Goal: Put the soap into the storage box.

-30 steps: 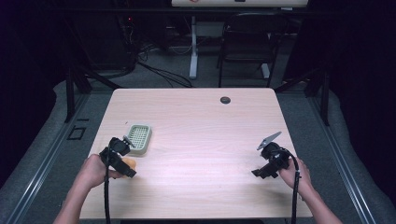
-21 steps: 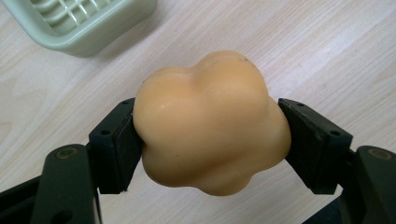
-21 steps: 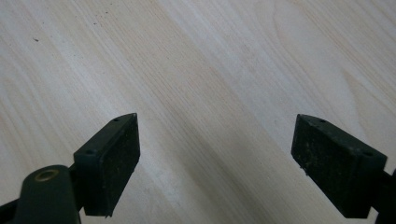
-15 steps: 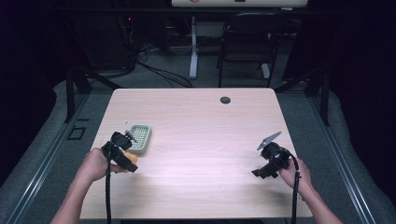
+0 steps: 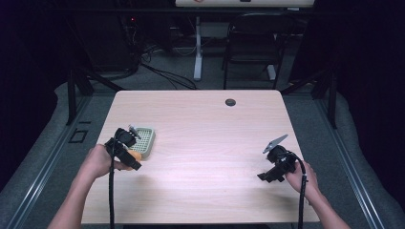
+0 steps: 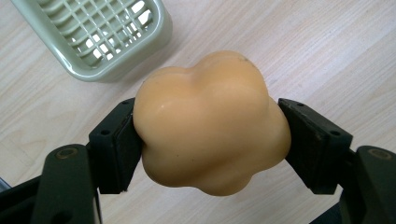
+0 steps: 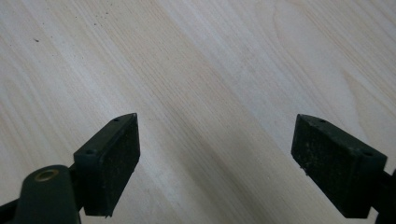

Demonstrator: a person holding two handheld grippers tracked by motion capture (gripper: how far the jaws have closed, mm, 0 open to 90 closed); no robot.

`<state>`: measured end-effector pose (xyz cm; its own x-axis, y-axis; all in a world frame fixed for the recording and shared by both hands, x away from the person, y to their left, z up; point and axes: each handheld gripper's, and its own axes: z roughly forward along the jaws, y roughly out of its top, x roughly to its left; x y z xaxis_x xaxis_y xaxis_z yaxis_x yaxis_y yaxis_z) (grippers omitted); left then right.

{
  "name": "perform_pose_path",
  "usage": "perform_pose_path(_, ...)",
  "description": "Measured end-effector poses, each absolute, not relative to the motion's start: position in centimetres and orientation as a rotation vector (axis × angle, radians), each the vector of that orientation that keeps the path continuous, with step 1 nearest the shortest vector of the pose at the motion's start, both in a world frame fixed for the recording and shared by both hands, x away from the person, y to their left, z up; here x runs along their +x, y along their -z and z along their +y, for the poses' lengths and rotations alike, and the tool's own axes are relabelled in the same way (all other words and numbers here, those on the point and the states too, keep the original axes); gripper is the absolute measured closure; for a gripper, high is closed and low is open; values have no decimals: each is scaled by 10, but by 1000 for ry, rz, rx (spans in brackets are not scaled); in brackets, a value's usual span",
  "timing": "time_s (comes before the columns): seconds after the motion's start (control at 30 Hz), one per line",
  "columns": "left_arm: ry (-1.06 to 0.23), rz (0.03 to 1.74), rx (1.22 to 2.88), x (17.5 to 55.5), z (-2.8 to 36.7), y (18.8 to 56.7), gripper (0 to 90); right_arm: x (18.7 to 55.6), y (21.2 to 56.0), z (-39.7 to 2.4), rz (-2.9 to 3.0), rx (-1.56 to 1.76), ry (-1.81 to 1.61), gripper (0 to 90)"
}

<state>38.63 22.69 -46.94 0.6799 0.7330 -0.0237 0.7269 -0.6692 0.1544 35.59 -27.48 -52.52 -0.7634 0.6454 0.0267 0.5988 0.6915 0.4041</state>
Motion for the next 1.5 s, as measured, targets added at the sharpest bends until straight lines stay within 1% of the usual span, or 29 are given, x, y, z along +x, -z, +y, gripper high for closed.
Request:
perform_pose_path(0.33,-74,1194,2754,399,224,460,267,356,525,-275,2780,1027,-601,153)
perform_pose_path(0.77,-63,1207,2760,414,223,459,267,356,526,-275,2783,1027,-600,153)
perform_pose_path(1.5,-80,1244,2736,439,227,448,267,356,527,-275,2782,1034,-612,153)
